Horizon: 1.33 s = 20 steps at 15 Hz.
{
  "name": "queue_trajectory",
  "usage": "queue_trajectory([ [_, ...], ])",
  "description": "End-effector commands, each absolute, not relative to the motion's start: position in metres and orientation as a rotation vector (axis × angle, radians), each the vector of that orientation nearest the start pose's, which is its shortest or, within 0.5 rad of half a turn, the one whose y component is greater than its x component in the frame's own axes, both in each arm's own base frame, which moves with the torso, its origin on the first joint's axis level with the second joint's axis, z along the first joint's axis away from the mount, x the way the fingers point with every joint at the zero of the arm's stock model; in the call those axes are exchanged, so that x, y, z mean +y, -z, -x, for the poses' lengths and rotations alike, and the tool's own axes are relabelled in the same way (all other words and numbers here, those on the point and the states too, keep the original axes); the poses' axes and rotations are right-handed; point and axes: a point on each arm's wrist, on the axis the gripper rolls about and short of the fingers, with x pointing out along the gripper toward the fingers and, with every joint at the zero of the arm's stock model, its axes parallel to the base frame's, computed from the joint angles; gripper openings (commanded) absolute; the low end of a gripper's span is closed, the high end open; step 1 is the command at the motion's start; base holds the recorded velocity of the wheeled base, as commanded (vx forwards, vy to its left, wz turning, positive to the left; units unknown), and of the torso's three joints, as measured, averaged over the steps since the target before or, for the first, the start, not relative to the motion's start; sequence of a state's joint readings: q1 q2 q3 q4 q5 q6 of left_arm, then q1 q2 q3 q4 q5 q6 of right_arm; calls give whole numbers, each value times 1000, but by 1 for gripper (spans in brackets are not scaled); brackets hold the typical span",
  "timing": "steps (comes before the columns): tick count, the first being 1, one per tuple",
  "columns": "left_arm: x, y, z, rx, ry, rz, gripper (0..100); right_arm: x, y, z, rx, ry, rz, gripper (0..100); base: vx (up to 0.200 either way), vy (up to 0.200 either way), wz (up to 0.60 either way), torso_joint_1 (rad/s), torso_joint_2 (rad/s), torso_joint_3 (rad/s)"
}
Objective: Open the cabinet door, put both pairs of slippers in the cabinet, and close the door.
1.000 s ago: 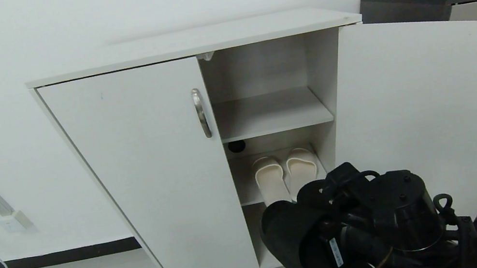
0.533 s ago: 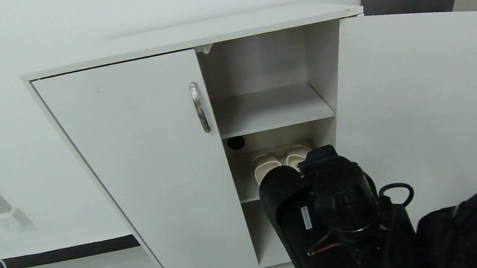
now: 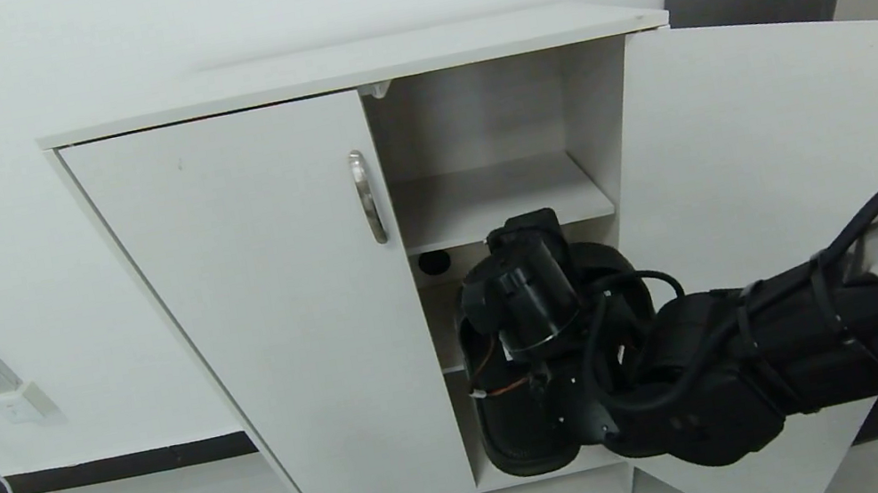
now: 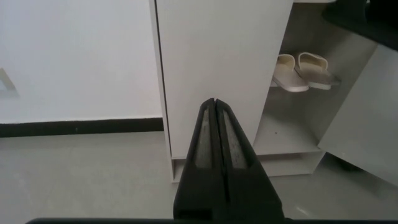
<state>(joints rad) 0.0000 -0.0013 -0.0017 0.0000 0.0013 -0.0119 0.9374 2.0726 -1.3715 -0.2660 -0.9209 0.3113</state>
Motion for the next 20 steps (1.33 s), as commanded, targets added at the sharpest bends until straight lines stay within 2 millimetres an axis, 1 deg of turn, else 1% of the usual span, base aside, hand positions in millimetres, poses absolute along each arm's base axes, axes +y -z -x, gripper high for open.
queue_trajectory([
  [1,0,-76,23,-2,-2,12,0,317,-202,-259,206,25,-33,0,0,0,0,0,0,0],
  [3,0,-76,23,-2,-2,12,0,317,-205,-259,210,21,-31,0,0,0,0,0,0,0],
  [5,0,-76,23,-2,-2,12,0,314,-207,-258,229,-19,-28,0,0,0,0,0,0,0],
  [13,0,-76,23,-2,-2,12,0,314,-205,-256,239,-25,-19,0,0,0,0,0,0,0],
  [20,0,-76,23,-2,-2,11,0,314,-207,-253,240,-34,-17,0,200,0,0,0,2,3],
])
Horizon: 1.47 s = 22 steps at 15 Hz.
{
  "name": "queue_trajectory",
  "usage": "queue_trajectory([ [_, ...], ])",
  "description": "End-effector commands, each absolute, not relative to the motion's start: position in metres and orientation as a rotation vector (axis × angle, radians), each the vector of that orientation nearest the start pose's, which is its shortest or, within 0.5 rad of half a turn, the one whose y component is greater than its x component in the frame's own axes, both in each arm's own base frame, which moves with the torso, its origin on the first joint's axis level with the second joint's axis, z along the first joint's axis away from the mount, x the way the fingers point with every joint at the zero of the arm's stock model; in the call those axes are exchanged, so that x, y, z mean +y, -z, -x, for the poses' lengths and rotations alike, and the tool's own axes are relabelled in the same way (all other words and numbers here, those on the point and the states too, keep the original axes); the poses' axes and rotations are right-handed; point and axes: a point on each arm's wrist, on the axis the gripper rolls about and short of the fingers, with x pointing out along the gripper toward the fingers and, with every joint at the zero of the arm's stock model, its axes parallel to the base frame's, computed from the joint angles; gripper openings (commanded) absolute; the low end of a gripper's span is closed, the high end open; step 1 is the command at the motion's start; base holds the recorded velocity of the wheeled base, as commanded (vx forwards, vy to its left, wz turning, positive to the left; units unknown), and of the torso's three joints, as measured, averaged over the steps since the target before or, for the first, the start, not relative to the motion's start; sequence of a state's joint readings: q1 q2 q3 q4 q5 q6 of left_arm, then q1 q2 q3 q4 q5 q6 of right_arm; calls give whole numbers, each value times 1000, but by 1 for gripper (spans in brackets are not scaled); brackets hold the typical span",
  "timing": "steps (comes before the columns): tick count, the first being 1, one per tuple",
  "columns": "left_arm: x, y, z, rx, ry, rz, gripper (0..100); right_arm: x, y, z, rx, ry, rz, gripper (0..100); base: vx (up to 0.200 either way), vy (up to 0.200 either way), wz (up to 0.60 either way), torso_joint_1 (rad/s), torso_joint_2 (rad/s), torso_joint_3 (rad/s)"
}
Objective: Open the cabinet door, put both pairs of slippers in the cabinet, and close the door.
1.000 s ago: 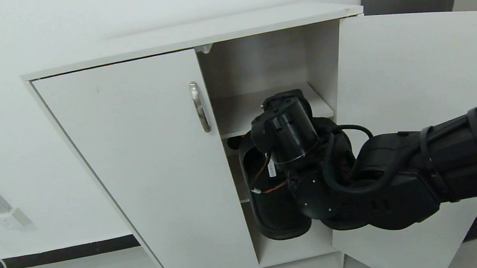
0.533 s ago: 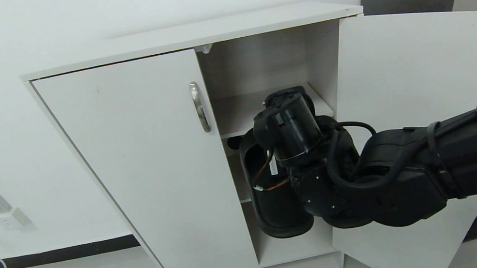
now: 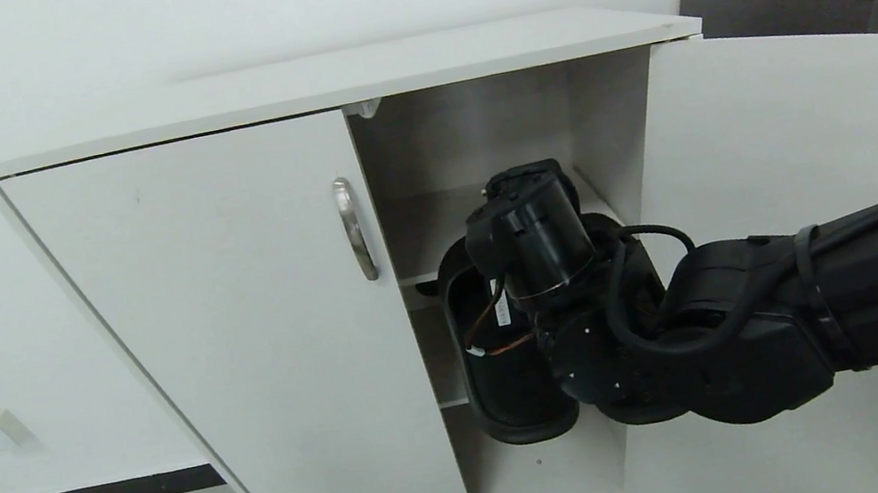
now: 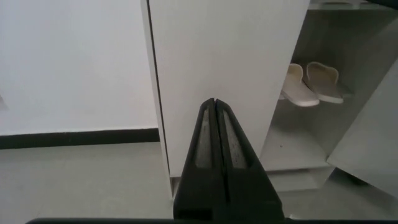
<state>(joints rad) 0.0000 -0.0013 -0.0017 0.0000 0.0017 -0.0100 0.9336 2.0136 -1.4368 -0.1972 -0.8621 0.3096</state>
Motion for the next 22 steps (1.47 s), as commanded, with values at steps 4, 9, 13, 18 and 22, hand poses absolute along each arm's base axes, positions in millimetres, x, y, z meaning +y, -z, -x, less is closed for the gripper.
queue_trajectory([
  [4,0,-76,23,-2,-2,11,0,312,-207,-249,242,-39,-12,0,200,0,0,2,5,2],
  [9,0,-76,23,-2,-3,12,0,315,-198,-253,254,-34,3,0,40,0,0,0,0,0],
  [13,0,-76,23,-2,-3,12,0,329,-191,-274,253,-45,-13,0,0,0,0,0,0,0],
  [18,0,-76,23,-2,-6,15,0,332,-189,-315,223,-5,-16,0,0,0,0,0,0,0],
  [22,0,-76,23,-2,-6,15,0,330,-202,-329,256,-12,0,0,0,0,0,0,0,0],
])
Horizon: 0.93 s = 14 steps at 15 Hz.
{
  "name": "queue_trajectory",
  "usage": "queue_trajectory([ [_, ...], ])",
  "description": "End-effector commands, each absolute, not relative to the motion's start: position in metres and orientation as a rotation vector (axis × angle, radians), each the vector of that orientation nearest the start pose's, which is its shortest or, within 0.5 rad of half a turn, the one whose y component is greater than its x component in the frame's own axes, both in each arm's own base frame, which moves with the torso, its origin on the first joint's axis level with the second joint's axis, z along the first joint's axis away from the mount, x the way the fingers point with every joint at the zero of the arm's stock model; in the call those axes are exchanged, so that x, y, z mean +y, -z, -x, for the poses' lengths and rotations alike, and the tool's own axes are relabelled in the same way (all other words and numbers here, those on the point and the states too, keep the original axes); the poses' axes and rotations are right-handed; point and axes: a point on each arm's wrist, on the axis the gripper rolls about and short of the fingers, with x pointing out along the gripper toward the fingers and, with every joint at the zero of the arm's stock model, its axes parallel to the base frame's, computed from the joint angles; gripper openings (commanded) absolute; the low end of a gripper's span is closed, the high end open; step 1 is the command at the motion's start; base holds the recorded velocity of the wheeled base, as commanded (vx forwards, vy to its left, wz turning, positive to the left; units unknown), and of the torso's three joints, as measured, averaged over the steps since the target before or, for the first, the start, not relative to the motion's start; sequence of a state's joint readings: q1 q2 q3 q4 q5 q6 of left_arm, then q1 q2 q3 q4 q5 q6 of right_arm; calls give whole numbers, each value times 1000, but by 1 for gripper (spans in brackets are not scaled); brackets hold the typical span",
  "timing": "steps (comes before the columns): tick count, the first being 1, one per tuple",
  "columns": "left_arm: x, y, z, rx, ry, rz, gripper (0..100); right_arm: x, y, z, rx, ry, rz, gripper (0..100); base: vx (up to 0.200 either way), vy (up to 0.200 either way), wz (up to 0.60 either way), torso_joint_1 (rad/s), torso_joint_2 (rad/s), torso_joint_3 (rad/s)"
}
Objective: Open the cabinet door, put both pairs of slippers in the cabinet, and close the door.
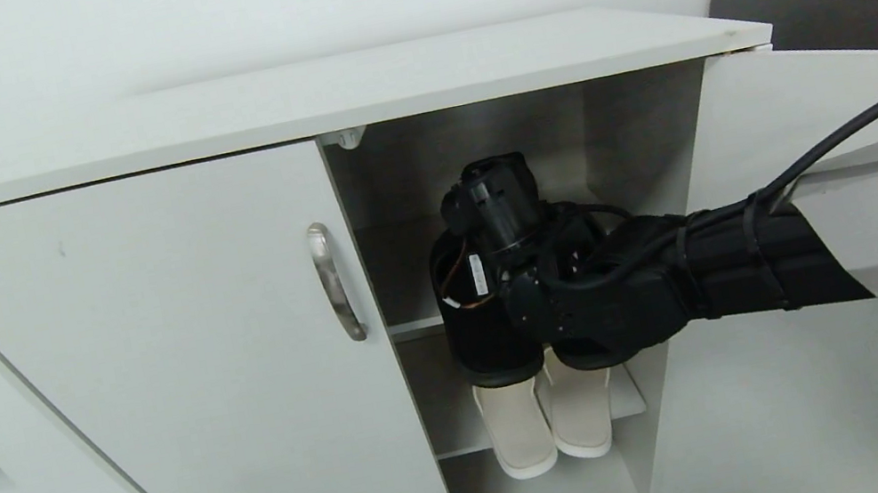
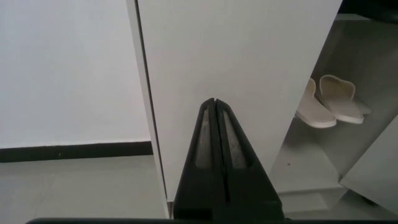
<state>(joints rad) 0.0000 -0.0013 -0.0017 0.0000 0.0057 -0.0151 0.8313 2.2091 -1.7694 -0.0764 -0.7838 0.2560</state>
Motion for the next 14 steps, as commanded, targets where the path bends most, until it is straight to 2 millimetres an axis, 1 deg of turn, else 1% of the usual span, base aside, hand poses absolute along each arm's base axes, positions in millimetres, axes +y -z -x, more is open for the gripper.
queue_trajectory([
  [1,0,-76,23,-2,-6,15,0,330,-205,-332,250,-9,-7,0,0,0,0,0,0,0],
  [3,0,-75,23,0,-6,15,0,329,-211,-344,242,10,-18,0,0,0,0,0,0,0],
  [5,0,-76,23,-2,-8,15,0,329,-212,-349,233,17,-27,0,0,0,0,0,0,0],
  [13,0,-76,23,-2,-8,17,0,329,-201,-358,251,18,-16,0,0,0,0,0,0,0],
  [14,0,-76,23,-2,-8,17,0,329,-201,-358,251,18,-16,100,0,0,0,0,0,0],
])
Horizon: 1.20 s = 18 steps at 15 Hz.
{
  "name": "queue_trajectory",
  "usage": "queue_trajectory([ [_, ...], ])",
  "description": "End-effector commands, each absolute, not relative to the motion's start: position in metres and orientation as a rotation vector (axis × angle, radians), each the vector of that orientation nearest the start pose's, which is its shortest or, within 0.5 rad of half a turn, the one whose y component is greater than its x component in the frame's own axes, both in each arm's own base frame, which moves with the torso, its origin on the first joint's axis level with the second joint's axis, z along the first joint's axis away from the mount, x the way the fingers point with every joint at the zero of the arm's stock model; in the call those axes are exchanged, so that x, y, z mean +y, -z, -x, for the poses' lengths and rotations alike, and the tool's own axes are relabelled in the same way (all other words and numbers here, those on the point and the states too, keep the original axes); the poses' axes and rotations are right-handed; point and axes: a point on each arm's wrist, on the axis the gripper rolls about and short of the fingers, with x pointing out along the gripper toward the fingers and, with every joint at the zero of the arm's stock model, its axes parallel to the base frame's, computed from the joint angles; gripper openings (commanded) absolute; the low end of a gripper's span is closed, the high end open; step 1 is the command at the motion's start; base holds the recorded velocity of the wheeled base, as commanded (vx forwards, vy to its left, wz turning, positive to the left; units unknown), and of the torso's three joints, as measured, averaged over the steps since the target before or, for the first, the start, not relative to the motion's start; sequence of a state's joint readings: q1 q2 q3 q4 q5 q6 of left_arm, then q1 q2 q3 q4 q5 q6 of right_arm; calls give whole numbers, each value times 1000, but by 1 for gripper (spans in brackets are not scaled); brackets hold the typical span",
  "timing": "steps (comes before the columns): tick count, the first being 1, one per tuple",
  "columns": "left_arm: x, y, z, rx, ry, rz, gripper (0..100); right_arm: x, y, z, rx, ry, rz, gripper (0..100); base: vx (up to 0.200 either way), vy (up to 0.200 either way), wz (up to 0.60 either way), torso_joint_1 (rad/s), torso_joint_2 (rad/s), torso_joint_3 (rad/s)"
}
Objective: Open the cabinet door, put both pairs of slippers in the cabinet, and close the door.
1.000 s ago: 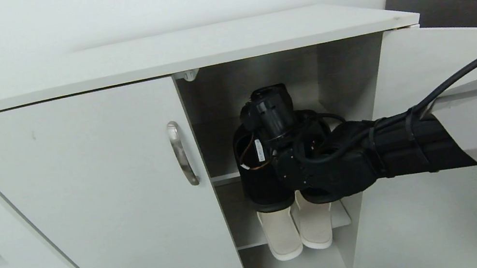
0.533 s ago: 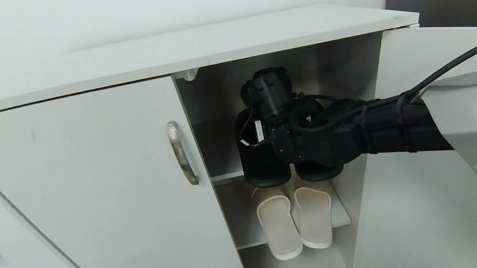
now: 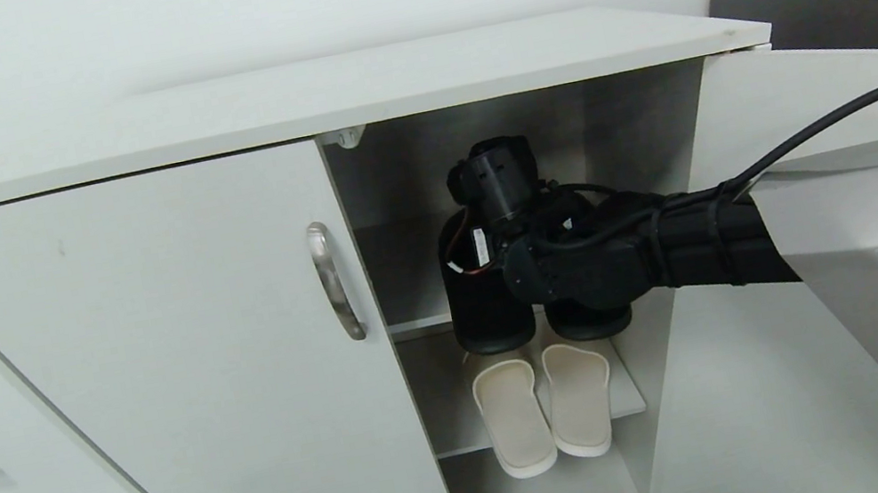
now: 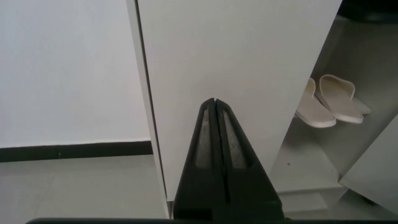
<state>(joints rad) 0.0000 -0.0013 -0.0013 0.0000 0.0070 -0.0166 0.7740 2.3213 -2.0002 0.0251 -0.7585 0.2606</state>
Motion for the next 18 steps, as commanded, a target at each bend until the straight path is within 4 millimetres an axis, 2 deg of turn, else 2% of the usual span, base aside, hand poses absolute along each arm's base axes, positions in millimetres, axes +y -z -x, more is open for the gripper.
queue_trajectory([
  [1,0,-76,23,-2,-8,17,0,329,-201,-358,253,18,-14,100,0,0,0,0,0,0],
  [4,0,-75,23,0,-8,17,0,329,-199,-351,276,12,8,100,0,0,0,0,0,0],
  [11,0,-76,23,-2,-9,17,0,328,-214,-322,276,-9,-10,100,0,0,0,0,0,0],
  [18,0,-76,23,-2,-9,18,0,312,-223,-262,324,-66,-16,100,0,0,0,0,0,0],
])
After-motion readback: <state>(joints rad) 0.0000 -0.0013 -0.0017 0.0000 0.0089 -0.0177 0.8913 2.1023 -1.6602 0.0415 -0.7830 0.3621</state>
